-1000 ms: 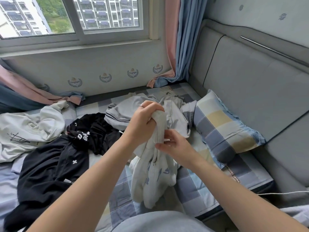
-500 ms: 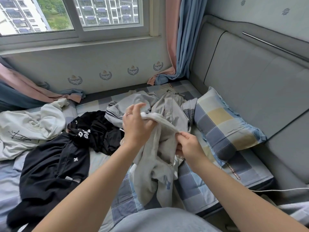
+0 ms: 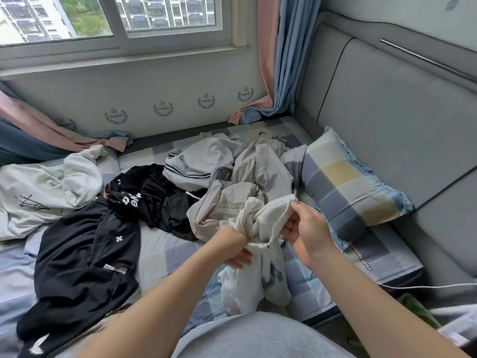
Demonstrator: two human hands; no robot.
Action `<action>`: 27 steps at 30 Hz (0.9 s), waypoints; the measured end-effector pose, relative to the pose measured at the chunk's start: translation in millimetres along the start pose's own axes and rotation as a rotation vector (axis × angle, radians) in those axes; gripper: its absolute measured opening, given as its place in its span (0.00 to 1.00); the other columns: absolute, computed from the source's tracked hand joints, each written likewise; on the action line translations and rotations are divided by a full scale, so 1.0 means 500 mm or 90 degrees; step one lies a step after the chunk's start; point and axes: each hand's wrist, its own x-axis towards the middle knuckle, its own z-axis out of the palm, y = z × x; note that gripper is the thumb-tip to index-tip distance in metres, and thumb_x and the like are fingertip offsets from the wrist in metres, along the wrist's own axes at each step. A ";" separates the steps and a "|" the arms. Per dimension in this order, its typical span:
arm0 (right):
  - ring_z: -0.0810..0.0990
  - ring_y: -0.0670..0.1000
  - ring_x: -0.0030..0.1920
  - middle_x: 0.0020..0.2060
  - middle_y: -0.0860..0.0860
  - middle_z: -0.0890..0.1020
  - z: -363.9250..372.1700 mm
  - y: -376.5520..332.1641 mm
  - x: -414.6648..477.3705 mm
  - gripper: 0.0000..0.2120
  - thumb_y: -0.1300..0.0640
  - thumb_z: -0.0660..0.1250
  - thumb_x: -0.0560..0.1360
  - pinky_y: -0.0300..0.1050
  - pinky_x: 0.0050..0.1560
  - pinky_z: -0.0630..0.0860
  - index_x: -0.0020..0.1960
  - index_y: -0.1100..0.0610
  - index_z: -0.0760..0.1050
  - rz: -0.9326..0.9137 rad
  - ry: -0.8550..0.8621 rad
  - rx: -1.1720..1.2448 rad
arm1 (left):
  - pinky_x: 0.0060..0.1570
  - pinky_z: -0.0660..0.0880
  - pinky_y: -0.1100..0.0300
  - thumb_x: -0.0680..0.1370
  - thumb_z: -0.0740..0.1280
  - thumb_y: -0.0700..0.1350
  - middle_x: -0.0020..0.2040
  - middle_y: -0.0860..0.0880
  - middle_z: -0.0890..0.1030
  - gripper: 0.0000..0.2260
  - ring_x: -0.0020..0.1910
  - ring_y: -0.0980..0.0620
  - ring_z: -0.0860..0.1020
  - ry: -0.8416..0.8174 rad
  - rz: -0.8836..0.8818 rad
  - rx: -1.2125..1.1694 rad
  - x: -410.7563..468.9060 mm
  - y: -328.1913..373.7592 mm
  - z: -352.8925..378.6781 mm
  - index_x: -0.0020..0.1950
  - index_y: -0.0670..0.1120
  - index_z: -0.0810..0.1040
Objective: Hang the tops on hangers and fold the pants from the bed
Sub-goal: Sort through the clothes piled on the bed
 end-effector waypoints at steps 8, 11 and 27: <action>0.80 0.61 0.49 0.55 0.64 0.81 -0.041 0.019 0.041 0.17 0.61 0.52 0.78 0.51 0.46 0.75 0.57 0.62 0.77 0.184 0.094 0.251 | 0.43 0.77 0.46 0.86 0.55 0.43 0.40 0.38 0.85 0.12 0.38 0.41 0.85 -0.017 0.079 -0.885 0.020 0.021 -0.022 0.53 0.39 0.76; 0.78 0.65 0.62 0.61 0.66 0.80 -0.053 0.030 0.042 0.20 0.53 0.59 0.80 0.58 0.56 0.76 0.64 0.63 0.76 0.243 0.030 0.261 | 0.38 0.81 0.46 0.87 0.53 0.45 0.40 0.39 0.86 0.14 0.36 0.43 0.85 -0.036 0.057 -0.927 0.024 0.003 -0.029 0.59 0.39 0.76; 0.69 0.68 0.70 0.71 0.67 0.69 -0.157 0.217 -0.024 0.20 0.55 0.52 0.86 0.67 0.60 0.70 0.76 0.60 0.62 0.390 0.232 0.358 | 0.37 0.79 0.55 0.82 0.66 0.45 0.40 0.41 0.84 0.09 0.40 0.47 0.82 0.014 -0.184 -0.644 0.022 -0.162 -0.033 0.54 0.39 0.77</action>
